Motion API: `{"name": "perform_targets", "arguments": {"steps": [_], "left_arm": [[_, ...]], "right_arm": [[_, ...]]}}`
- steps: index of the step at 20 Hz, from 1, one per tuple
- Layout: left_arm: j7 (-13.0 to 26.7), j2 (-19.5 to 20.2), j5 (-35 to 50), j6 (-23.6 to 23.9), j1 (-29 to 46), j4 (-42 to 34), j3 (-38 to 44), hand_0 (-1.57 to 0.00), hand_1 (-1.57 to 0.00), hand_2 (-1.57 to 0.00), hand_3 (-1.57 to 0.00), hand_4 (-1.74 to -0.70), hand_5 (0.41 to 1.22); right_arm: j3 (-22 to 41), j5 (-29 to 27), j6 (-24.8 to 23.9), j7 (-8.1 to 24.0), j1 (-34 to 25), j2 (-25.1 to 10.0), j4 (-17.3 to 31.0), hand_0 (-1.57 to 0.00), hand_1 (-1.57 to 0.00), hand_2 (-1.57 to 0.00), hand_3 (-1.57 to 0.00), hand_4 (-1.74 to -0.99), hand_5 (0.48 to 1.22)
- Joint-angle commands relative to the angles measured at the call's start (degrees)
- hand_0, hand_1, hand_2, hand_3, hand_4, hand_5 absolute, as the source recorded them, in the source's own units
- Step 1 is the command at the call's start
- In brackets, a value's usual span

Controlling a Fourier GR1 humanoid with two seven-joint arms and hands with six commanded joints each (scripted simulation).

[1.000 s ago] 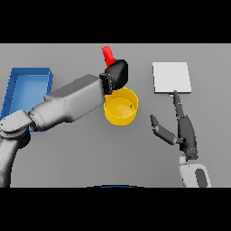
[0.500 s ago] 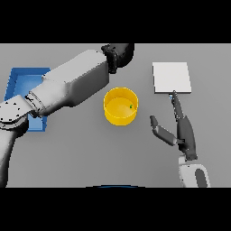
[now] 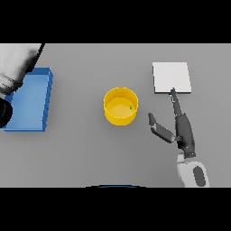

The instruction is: Pick up the red beaker and tilt it to pour out 1 green nut into yellow bowl. Pick up the yellow bowl and place it on the metallic measuring scale.

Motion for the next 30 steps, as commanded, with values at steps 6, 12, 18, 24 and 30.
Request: {"name": "perform_targets", "arguments": {"steps": [6,12,18,24,30], "left_arm": [[2.1,8.5,20.7,5.4,5.4,9.4,15.9,-1.57,-1.57,-1.57,-1.48,-1.74,1.221],[10.5,12.3,33.5,12.8,14.8,13.2,23.2,-1.57,-1.57,-1.57,-1.55,-1.74,1.221],[13.0,12.8,43.7,16.9,23.2,12.3,29.2,-1.57,-1.57,-1.57,-1.43,-1.74,1.221],[13.1,12.5,51.7,21.4,33.5,5.8,31.2,-1.57,-1.57,-1.57,-1.38,-1.74,1.221],[20.4,14.8,57.6,27.4,49.3,-15.7,27.7,-1.57,-1.57,-1.57,-1.39,-1.74,1.15]], "right_arm": [[-0.6,-5.0,2.9,-2.2,-0.8,0.9,0.4,0.0,0.0,0.0,0.0,-1.083,0.625],[-0.8,-6.0,4.5,-2.0,-0.9,-0.2,0.8,0.0,0.0,0.0,0.0,-1.148,0.663],[-0.5,-4.3,3.9,-2.7,-1.7,-1.0,1.8,0.0,0.0,0.0,0.0,-1.191,0.702],[-0.3,-3.8,3.7,-2.9,-1.8,-0.8,2.8,0.0,0.0,0.0,0.0,-1.205,0.704],[-0.6,-4.2,3.7,-3.7,-1.6,-1.0,2.8,0.0,0.0,0.0,0.0,-1.177,0.686]]}}
